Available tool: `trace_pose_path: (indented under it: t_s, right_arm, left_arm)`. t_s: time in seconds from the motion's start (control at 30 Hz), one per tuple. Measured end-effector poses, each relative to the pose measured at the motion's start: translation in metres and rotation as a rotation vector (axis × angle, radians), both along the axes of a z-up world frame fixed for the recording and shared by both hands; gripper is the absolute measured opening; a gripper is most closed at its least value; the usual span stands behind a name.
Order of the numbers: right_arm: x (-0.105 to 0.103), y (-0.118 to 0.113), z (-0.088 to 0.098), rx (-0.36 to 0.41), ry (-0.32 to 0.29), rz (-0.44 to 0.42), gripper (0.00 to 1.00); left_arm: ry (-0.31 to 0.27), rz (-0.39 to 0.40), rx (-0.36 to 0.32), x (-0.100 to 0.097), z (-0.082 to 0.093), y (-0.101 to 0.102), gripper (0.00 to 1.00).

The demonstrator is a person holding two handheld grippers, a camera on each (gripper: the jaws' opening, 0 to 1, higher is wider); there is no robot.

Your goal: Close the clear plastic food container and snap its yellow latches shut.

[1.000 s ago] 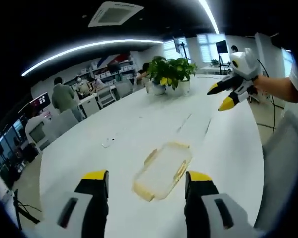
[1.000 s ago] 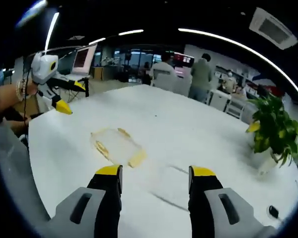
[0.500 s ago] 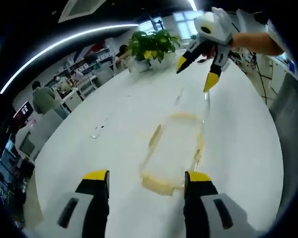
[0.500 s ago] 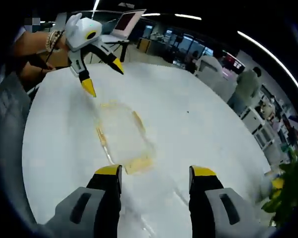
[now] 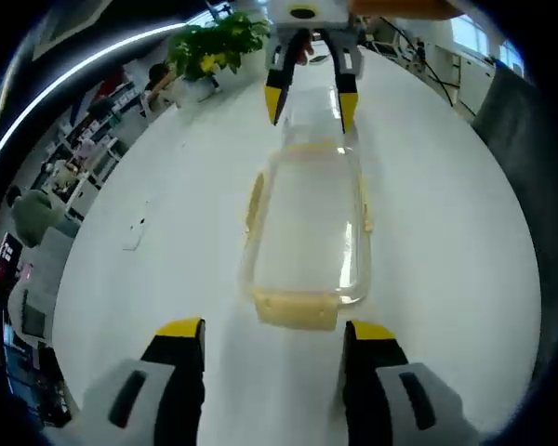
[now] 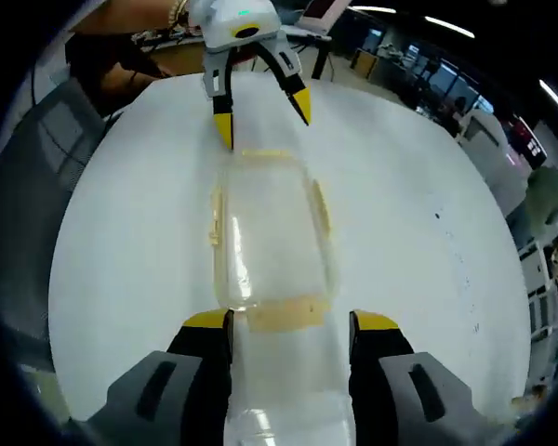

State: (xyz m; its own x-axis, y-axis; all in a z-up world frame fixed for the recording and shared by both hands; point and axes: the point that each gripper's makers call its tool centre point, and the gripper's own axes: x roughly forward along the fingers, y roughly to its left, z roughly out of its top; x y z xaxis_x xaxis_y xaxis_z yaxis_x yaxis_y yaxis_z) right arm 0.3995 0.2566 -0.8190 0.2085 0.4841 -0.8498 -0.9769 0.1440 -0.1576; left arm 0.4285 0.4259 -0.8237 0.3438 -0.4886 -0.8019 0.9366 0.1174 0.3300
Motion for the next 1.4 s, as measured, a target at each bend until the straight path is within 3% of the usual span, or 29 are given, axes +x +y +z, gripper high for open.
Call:
trace_pose_path:
  t_s: [0.13, 0.43, 0.57, 0.73, 0.83, 0.87, 0.9, 1.13, 1.4]
  right_arm:
    - [-0.001, -0.001, -0.009, -0.040, 0.029, 0.045, 0.46]
    - [0.002, -0.002, -0.027, -0.104, 0.104, 0.089, 0.41]
    - [0.001, 0.001, -0.030, -0.114, 0.129, 0.111, 0.39]
    - [0.000, 0.003, -0.030, -0.119, 0.160, 0.116, 0.39]
    - [0.000, 0.003, -0.029, -0.117, 0.164, 0.121, 0.38]
    - [0.000, 0.003, -0.029, -0.117, 0.165, 0.126, 0.38]
    - [-0.001, 0.002, -0.029, -0.123, 0.162, 0.146, 0.38]
    - [0.001, 0.003, -0.030, -0.133, 0.171, 0.136, 0.39]
    - [0.001, 0.003, -0.030, -0.160, 0.173, 0.133, 0.40]
  left_arm:
    - [0.036, -0.075, 0.049, -0.005, -0.009, -0.005, 0.54]
    - [0.114, -0.149, 0.056, -0.009, -0.014, -0.014, 0.47]
    - [0.172, -0.159, 0.069, -0.012, -0.017, -0.014, 0.42]
    - [0.209, -0.153, 0.071, -0.008, -0.018, -0.015, 0.45]
    - [0.271, -0.120, 0.062, -0.011, -0.021, -0.012, 0.39]
    - [0.336, -0.112, 0.054, -0.020, -0.024, -0.011, 0.35]
    - [0.303, -0.122, 0.058, -0.013, -0.022, -0.011, 0.35]
    - [0.313, -0.123, 0.105, -0.014, -0.023, -0.014, 0.35]
    - [0.316, -0.111, 0.110, -0.015, -0.023, -0.014, 0.35]
